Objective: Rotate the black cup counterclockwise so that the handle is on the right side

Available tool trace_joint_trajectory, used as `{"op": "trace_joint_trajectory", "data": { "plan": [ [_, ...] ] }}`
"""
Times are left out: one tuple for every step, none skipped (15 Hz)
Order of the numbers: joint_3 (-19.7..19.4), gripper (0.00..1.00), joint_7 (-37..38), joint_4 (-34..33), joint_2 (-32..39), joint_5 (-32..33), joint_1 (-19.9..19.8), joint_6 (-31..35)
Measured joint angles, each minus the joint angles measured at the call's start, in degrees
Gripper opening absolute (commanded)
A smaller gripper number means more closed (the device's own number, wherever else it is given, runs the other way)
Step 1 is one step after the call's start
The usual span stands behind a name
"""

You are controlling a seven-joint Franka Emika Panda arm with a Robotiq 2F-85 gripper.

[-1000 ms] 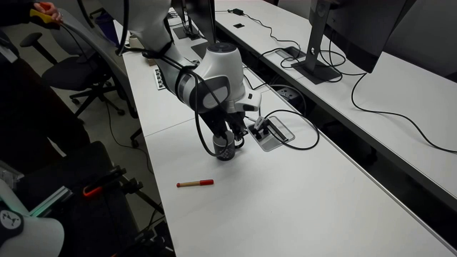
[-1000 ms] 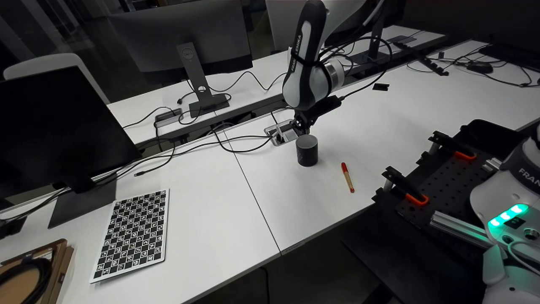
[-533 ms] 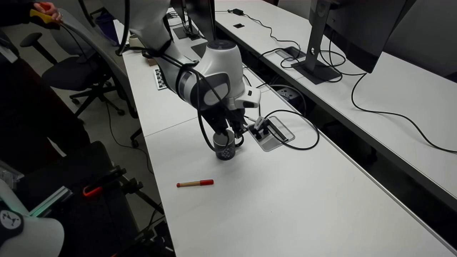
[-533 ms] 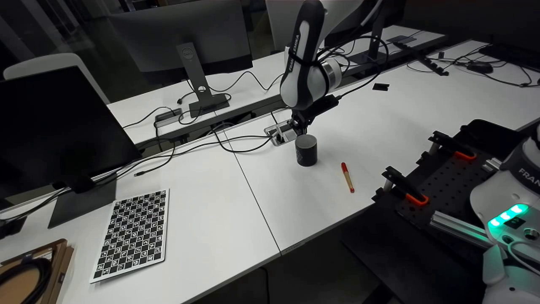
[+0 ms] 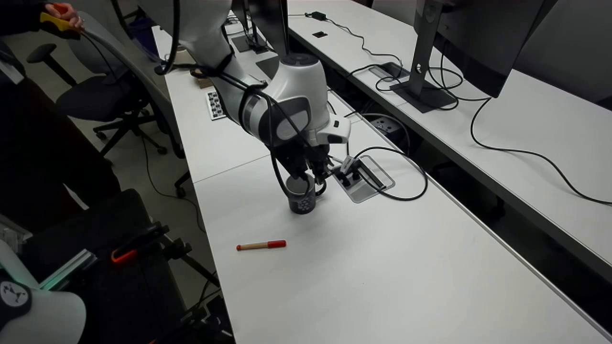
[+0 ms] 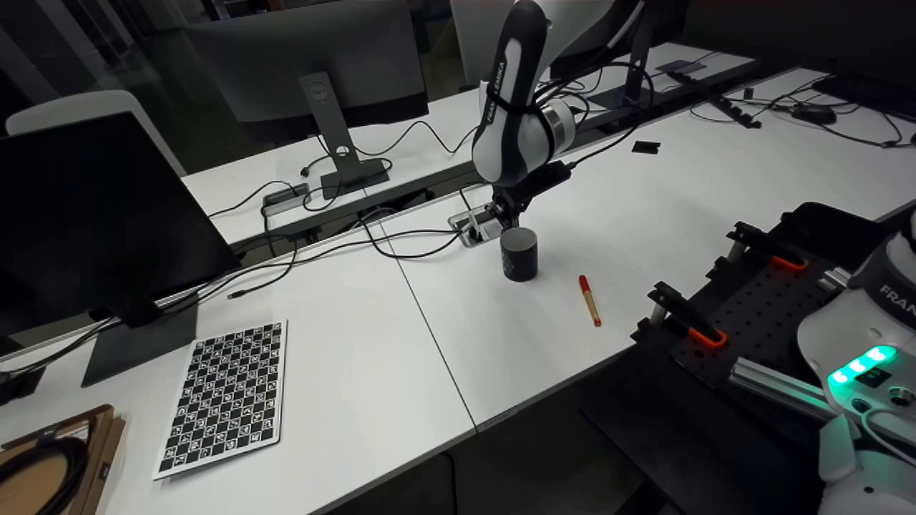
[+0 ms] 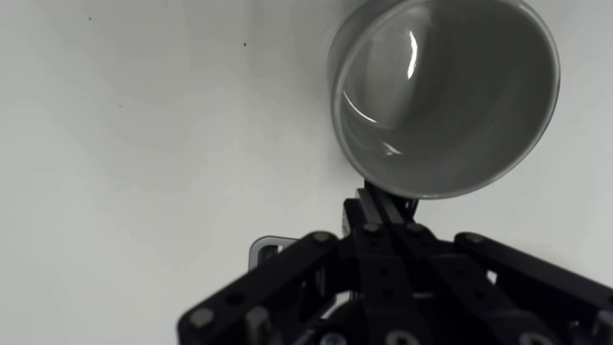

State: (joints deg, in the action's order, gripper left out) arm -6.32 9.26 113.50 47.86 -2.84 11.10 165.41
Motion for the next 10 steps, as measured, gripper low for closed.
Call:
{"op": "trace_joint_trajectory", "data": {
  "plan": [
    [0.00, 0.00, 0.00, -0.30, 0.10, 0.08, 0.01, -0.26],
    [0.00, 0.00, 0.00, -0.54, 0.19, 0.20, 0.04, -0.44],
    [0.00, 0.00, 0.00, -0.76, 0.27, 0.34, 0.07, -0.63],
    [0.00, 0.00, 0.00, -0.96, 0.33, 0.50, 0.11, -0.82],
    [0.00, 0.00, 0.00, -1.14, 0.39, 0.66, 0.14, -0.99],
    [0.00, 0.00, 0.00, -1.32, 0.46, 0.79, 0.17, -1.17],
    [0.00, 0.00, 0.00, -1.49, 0.51, 0.89, 0.19, -1.37],
    [0.01, 0.00, 0.00, -1.62, 0.55, 0.98, 0.22, -1.52],
    [0.04, 0.00, 0.00, -1.76, 0.60, 1.04, 0.25, -1.65],
    [0.08, 0.00, 0.00, -1.82, 0.62, 1.10, 0.28, -1.73]
  ]
}}
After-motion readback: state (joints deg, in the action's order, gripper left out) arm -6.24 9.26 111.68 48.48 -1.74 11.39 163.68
